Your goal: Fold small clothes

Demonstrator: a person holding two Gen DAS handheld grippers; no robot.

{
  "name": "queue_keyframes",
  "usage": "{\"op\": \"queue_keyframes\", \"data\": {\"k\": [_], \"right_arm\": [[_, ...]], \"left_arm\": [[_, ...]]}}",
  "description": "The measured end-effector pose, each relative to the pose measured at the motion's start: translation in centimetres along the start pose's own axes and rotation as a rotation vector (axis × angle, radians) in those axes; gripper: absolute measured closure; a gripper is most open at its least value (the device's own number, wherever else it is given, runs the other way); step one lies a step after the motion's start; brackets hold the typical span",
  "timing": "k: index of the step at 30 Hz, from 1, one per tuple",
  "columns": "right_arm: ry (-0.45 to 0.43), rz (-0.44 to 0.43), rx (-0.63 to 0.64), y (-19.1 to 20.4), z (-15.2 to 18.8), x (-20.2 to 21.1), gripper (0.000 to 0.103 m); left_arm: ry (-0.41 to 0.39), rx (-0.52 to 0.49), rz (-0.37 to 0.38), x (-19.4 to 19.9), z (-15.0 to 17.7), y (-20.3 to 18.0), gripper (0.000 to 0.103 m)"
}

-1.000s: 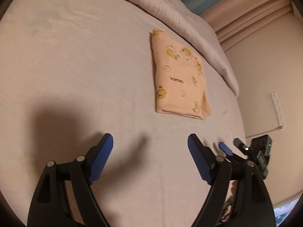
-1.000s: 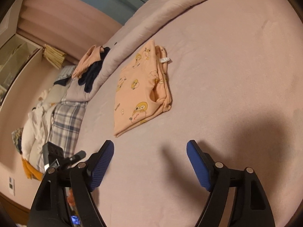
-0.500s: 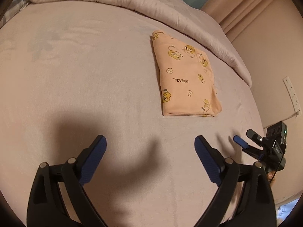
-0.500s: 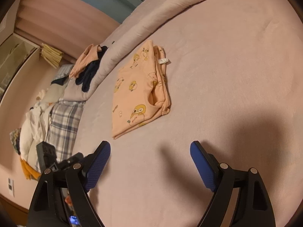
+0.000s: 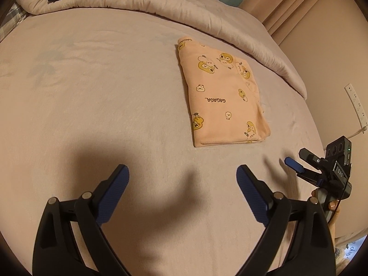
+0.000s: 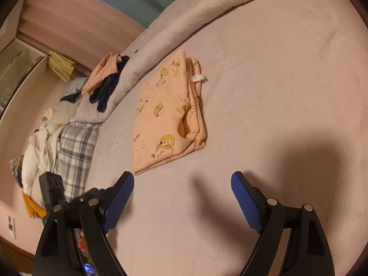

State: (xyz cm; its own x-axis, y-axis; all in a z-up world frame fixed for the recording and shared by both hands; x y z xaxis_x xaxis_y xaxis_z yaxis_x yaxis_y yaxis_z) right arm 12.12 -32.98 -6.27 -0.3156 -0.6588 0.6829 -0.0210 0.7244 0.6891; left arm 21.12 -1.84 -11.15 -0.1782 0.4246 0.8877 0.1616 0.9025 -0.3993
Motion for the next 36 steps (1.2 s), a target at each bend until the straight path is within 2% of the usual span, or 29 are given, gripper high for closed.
{"op": "queue_keyframes", "data": {"k": [10, 36], "right_arm": [[0.004, 0.019, 0.014, 0.2, -0.8, -0.5, 0.017], [0.033, 0.083, 0.066, -0.1, -5.6, -3.1, 0.017]], "left_arm": [[0.009, -0.016, -0.006, -0.9, -0.9, -0.5, 0.008], [0.024, -0.115, 0.012, -4.5, -6.4, -3.6, 0.008]]}}
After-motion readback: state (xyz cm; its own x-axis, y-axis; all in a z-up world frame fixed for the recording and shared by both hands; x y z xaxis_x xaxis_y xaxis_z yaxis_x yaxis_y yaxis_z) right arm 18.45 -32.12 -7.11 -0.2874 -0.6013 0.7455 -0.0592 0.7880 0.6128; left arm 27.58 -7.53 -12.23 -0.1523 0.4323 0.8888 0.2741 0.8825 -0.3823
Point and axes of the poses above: each gripper's, at about its wrist camera, not at the fingertips, and x roughly against the way its jaws point, y to its left, z to its underside, the point moved 5 cm from there along -x, roughly the way its jaws point, and after that the axes turned 15 degrees about y, right-handed, at the moved point
